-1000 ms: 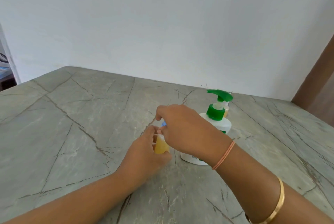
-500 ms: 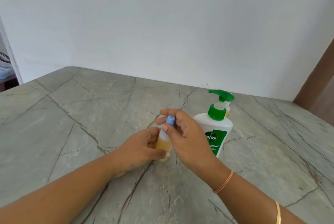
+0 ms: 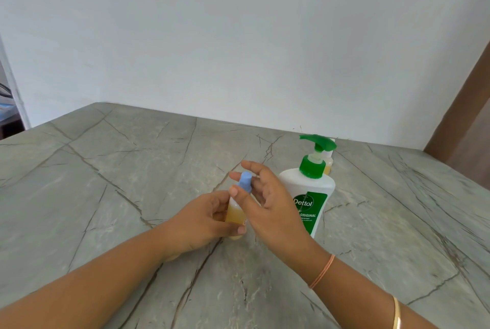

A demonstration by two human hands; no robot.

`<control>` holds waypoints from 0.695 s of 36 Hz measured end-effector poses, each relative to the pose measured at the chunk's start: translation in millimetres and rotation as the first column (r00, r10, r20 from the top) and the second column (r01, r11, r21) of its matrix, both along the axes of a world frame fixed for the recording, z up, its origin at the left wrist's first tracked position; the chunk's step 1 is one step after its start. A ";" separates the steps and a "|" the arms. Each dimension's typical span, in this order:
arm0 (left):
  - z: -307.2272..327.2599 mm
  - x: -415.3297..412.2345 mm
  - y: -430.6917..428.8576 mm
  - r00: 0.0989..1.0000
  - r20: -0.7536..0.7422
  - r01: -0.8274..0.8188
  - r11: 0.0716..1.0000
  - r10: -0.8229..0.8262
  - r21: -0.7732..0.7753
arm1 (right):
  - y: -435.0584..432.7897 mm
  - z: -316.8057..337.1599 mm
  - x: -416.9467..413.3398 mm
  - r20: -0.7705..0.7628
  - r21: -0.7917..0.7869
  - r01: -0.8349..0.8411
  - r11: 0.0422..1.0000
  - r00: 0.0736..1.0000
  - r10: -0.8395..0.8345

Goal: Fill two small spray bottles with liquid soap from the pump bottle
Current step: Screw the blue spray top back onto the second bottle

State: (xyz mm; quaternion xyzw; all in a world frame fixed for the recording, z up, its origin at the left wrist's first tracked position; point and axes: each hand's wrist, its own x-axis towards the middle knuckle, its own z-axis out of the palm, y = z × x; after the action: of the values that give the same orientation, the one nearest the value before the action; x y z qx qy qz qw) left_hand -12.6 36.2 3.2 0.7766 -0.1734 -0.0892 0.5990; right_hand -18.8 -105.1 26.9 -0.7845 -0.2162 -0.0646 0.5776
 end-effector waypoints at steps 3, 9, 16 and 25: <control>0.3 0.0 1.7 1.000 -0.005 0.012 1.000 -0.012 0.006 | -2.6 -1.7 -0.4 -0.035 -0.040 -0.054 0.998 0.998 0.052; -3.0 1.7 2.9 1.000 0.001 0.015 1.000 -0.015 0.000 | -1.8 -6.2 -1.1 -0.028 -0.063 -0.021 0.998 0.999 0.019; 0.1 0.3 -0.2 0.994 0.110 -0.033 0.994 0.021 0.101 | 7.7 -16.9 -2.2 0.081 -0.086 0.127 0.988 0.989 -0.120; -1.9 0.4 0.6 0.997 0.073 -0.009 0.997 0.004 0.075 | 12.2 -19.4 -4.9 0.127 -0.075 0.188 0.979 0.976 -0.177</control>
State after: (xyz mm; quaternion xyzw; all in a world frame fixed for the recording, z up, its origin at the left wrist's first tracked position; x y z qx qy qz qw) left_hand -12.2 36.8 1.3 0.8019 -0.1892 -0.0654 0.5629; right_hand -23.7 -92.9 7.4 -0.8201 -0.1800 -0.1550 0.5206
